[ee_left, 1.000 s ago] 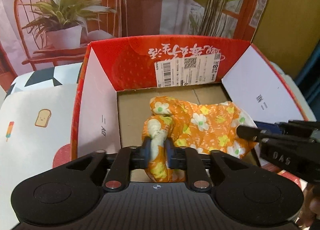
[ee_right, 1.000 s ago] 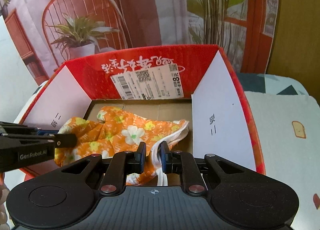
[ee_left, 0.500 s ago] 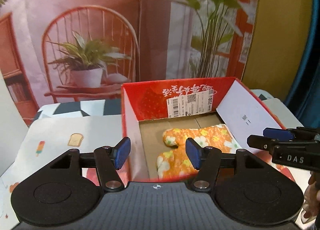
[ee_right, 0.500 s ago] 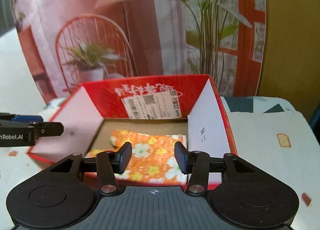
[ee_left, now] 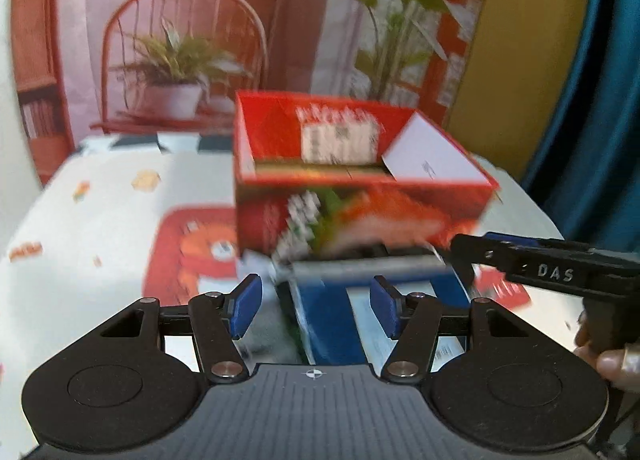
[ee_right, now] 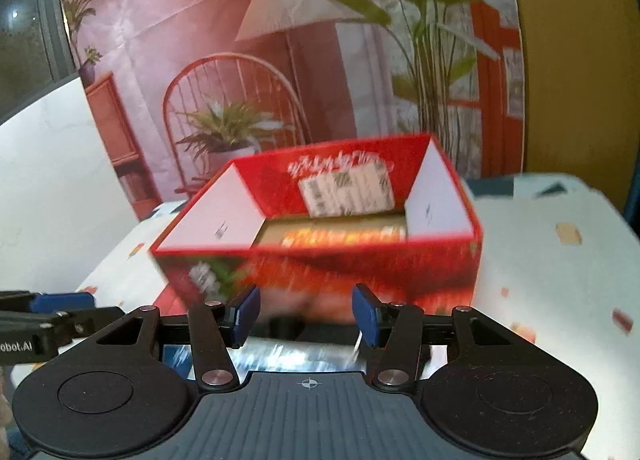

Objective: Organize soft objects
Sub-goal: 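Move the left tool back to the pile and grasp the blue packet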

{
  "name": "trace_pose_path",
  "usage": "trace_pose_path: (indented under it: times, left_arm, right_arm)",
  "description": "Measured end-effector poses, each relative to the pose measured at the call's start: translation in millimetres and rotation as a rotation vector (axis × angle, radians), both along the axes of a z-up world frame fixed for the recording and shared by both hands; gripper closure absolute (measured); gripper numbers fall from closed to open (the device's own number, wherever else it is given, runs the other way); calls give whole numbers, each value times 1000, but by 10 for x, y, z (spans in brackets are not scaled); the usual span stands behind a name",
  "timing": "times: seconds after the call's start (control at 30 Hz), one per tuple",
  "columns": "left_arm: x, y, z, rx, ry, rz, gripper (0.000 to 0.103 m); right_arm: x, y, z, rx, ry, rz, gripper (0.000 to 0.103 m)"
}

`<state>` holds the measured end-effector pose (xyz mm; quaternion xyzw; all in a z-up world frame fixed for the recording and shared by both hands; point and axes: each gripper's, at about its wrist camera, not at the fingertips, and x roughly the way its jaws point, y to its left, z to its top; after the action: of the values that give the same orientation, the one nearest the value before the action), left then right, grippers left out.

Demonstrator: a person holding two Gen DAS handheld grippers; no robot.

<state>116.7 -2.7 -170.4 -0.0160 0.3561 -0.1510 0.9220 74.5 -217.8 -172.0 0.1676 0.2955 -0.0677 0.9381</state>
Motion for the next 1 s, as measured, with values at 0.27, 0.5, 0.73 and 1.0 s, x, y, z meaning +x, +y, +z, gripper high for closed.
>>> trace_pose_path:
  times: [0.27,0.5,0.73,1.0]
  left_arm:
    - [-136,68,-283,-36,132,-36,46]
    - [-158,52,-436,-89,195,-59,50]
    - [-160,-32,-530,-83,226,-99,55]
    - [-137,-40,-646,-94,267,-106,63]
  right_arm:
    - [-475,174,-331,106,106,18,55]
    - [-588,142,-452,157,146,30,51]
    - [-492,339,-496,102,197,122,48]
    - [-478,316,-568,116,224,139,52]
